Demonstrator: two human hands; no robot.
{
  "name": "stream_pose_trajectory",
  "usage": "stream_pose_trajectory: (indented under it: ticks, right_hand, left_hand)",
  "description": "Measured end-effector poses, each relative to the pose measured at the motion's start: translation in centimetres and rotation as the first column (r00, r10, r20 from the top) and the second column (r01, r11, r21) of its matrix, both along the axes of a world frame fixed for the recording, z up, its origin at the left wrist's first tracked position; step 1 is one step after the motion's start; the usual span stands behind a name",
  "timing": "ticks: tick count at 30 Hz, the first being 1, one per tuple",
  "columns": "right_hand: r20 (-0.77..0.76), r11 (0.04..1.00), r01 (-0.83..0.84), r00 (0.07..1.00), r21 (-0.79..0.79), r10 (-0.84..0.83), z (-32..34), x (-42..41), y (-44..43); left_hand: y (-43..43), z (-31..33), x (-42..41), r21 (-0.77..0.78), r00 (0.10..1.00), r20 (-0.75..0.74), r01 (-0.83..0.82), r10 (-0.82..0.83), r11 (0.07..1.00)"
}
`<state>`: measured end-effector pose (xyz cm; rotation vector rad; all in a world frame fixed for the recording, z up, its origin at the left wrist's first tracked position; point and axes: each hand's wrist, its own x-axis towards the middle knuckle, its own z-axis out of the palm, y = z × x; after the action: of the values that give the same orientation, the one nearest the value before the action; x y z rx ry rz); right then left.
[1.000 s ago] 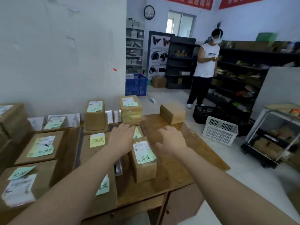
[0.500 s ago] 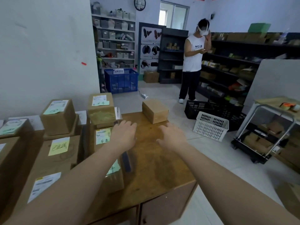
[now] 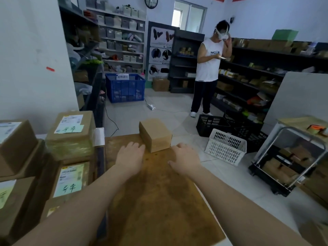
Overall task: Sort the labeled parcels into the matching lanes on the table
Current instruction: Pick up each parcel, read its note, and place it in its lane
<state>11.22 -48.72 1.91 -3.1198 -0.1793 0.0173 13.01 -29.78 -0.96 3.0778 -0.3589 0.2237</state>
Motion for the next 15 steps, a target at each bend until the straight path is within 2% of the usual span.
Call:
stream_pose_trajectory:
  ticks: [9,15]
  right_hand:
    - [-0.053,0.999,-0.034,0.998,0.037,0.036,-3.2,8.5,-3.7]
    - [-0.101,0.994,-0.099,0.989,0.055,0.104,-5.8,15.0,-6.0]
  left_hand:
    - [-3.1,-2.8,7.2,0.013,0.993,-0.095,-0.065,0.066,0.998]
    - [-5.3,-5.0,12.0,-0.008,0.972,-0.165,-0.172,0.169,0.985]
